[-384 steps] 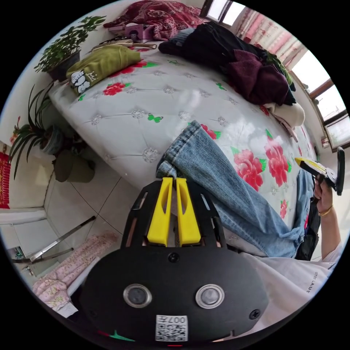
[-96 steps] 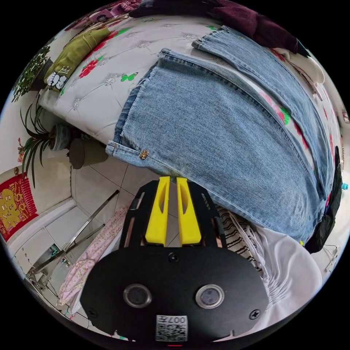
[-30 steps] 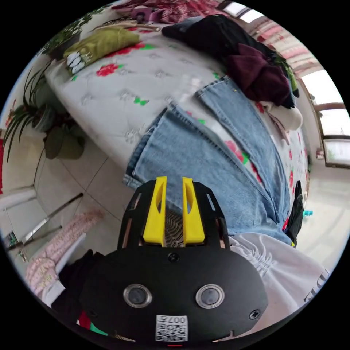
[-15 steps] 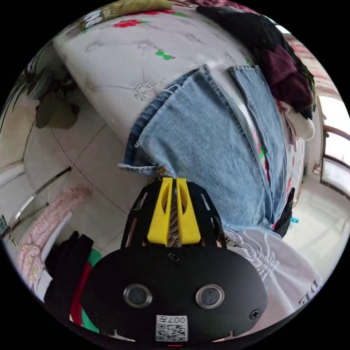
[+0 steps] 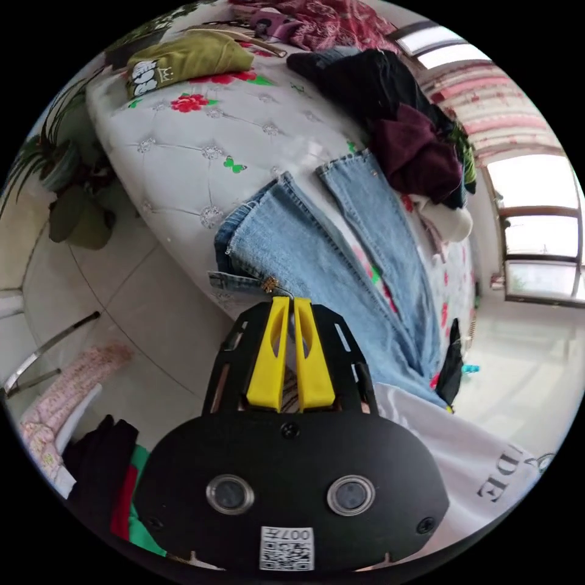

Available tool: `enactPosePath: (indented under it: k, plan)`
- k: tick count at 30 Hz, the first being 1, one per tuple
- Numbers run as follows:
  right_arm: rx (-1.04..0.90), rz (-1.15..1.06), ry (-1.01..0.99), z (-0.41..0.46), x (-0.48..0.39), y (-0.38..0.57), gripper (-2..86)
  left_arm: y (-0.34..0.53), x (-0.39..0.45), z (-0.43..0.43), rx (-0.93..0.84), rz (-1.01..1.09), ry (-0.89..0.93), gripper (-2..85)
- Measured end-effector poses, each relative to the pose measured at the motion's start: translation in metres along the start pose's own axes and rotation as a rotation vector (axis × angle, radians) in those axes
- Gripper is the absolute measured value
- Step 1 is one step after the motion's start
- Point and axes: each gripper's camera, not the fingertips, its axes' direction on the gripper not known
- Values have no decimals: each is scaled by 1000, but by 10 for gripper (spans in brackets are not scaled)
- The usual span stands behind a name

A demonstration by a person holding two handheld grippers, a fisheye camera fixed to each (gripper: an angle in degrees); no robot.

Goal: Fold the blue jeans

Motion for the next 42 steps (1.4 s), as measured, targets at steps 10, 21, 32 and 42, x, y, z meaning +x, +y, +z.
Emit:
enactPosePath:
  k: [10, 21, 32, 42]
  plan:
    - [40, -166, 103, 70, -56, -119, 15, -137, 133, 24, 147, 219, 91, 12]
    - [-41, -238, 448, 155, -33, -149, 87, -137, 209, 140, 105, 450, -268, 65]
    - [142, 157, 668, 84, 94, -114, 132, -119, 134, 172, 39, 156, -333, 95]
    - [-161, -12, 750, 146, 117, -194, 85, -125, 177, 205, -50, 291, -543, 4]
